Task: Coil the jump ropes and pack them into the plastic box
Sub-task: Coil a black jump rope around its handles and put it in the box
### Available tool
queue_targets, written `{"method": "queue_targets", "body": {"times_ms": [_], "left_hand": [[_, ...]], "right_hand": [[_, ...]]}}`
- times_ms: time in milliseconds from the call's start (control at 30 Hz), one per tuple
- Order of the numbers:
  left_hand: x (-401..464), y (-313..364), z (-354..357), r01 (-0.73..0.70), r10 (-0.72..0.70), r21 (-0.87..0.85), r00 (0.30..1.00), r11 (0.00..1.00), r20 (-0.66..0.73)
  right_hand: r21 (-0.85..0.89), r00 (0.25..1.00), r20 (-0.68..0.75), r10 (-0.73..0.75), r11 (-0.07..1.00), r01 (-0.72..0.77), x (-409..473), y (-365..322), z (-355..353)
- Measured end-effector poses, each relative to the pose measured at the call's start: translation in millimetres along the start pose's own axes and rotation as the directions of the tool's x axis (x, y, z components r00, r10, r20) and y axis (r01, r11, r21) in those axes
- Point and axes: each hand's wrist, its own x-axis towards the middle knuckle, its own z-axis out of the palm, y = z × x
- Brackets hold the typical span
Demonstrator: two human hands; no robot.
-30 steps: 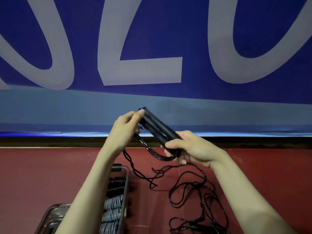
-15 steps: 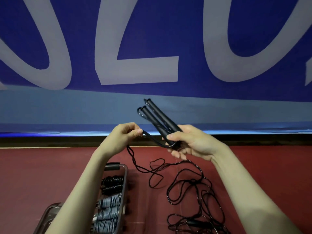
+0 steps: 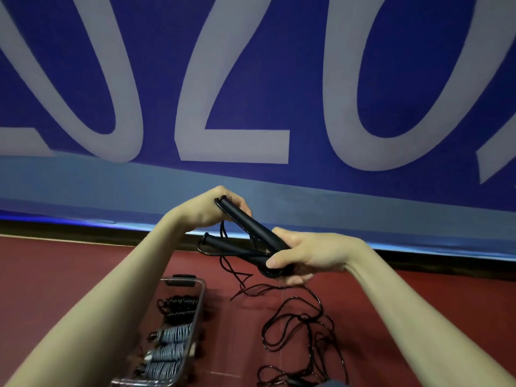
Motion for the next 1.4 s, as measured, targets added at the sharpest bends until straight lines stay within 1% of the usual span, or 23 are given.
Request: {"method": "queue_targets", "body": {"times_ms": [133, 233, 300, 367, 400, 433, 500, 567, 600, 633, 667, 733, 800, 867, 933, 1000, 1033, 1100, 1133, 1233, 1267, 1333, 1400], "left_hand": [[-4, 9, -12, 0.040, -0.040, 0.001, 0.999, 0.999, 0.018], [-1, 20, -9, 0.081, -0.080, -0.065, 0.996, 0.995, 0.026], [3, 26, -7, 0.097, -0.095, -0.076, 0.995, 0.992, 0.038], [4, 29, -9, 0.128, -0.123, -0.050, 0.989, 0.991, 0.082], [6, 30, -10, 0.151, -0.146, -0.041, 0.984, 0.988, 0.104], [6, 31, -10, 0.168, -0.165, -0.016, 0.979, 0.986, 0.122], [8, 37, -6, 0.175, -0.181, 0.052, 0.976, 0.983, 0.122], [12, 45, 1, 0.158, -0.163, 0.078, 0.984, 0.984, 0.065], [14, 50, 5, 0.142, -0.144, 0.084, 0.989, 0.986, 0.016], [15, 55, 7, 0.121, -0.118, 0.096, 0.992, 0.988, -0.037], [15, 61, 10, 0.098, -0.087, 0.123, 0.992, 0.988, -0.096], [9, 70, 15, 0.059, -0.020, 0.186, 0.979, 0.981, -0.203], [3, 73, 24, 0.040, 0.012, 0.188, 0.964, 0.981, -0.267], [-2, 69, 34, 0.081, -0.019, 0.198, 0.955, 0.977, -0.296], [-2, 59, 40, 0.193, -0.088, 0.334, 0.949, 0.923, -0.303], [-2, 52, 39, 0.280, -0.135, 0.475, 0.939, 0.834, -0.315], [-3, 48, 36, 0.281, -0.146, 0.489, 0.944, 0.826, -0.297], [-2, 45, 36, 0.266, -0.171, 0.440, 0.955, 0.858, -0.243], [-2, 44, 37, 0.275, -0.192, 0.441, 0.955, 0.854, -0.225], [4, 41, 33, 0.319, -0.253, 0.587, 0.948, 0.744, -0.194], [4, 39, 30, 0.326, -0.256, 0.543, 0.945, 0.774, -0.203], [2, 37, 29, 0.288, -0.232, 0.324, 0.952, 0.901, -0.202], [1, 43, 38, 0.195, -0.166, 0.143, 0.967, 0.970, -0.193]], "right_hand": [[-0.145, 1.000, -0.028, 0.002, 0.989, -0.006, -11, -15, -3], [-0.280, 0.995, -0.067, 0.078, 0.955, -0.094, -16, -20, -7], [-0.310, 0.990, -0.065, 0.123, 0.941, -0.137, -20, -21, -11], [-0.309, 0.987, -0.057, 0.148, 0.938, -0.158, -23, -22, -15], [-0.341, 0.985, -0.064, 0.163, 0.924, -0.175, -24, -23, -16], [-0.401, 0.979, -0.083, 0.184, 0.894, -0.202, -24, -24, -16], [-0.567, 0.963, -0.137, 0.234, 0.778, -0.270, -19, -26, -12], [-0.692, 0.951, -0.199, 0.236, 0.653, -0.307, -10, -23, -9], [-0.711, 0.947, -0.239, 0.213, 0.627, -0.320, -6, -21, -10], [-0.696, 0.943, -0.282, 0.178, 0.638, -0.329, -2, -18, -12], [-0.660, 0.936, -0.322, 0.142, 0.676, -0.329, 0, -15, -15], [-0.555, 0.921, -0.382, 0.076, 0.778, -0.295, 2, -11, -23], [-0.443, 0.905, -0.425, 0.029, 0.865, -0.236, 0, -7, -27], [-0.353, 0.886, -0.463, -0.003, 0.918, -0.181, -2, -2, -26], [-0.325, 0.871, -0.491, -0.009, 0.930, -0.173, -3, -2, -25], [-0.412, 0.860, -0.510, -0.018, 0.883, -0.226, -8, -5, -24], [-0.476, 0.852, -0.521, -0.040, 0.842, -0.252, -9, -6, -24], [-0.583, 0.829, -0.550, -0.101, 0.757, -0.295, -9, -8, -21], [-0.635, 0.813, -0.564, -0.143, 0.705, -0.316, -9, -9, -19], [-0.722, 0.750, -0.615, -0.244, 0.557, -0.411, -11, -14, -22], [-0.725, 0.728, -0.633, -0.263, 0.531, -0.438, -12, -15, -26], [-0.717, 0.698, -0.656, -0.289, 0.527, -0.456, -14, -18, -31], [-0.678, 0.647, -0.691, -0.321, 0.599, -0.426, -13, -18, -31]]}}
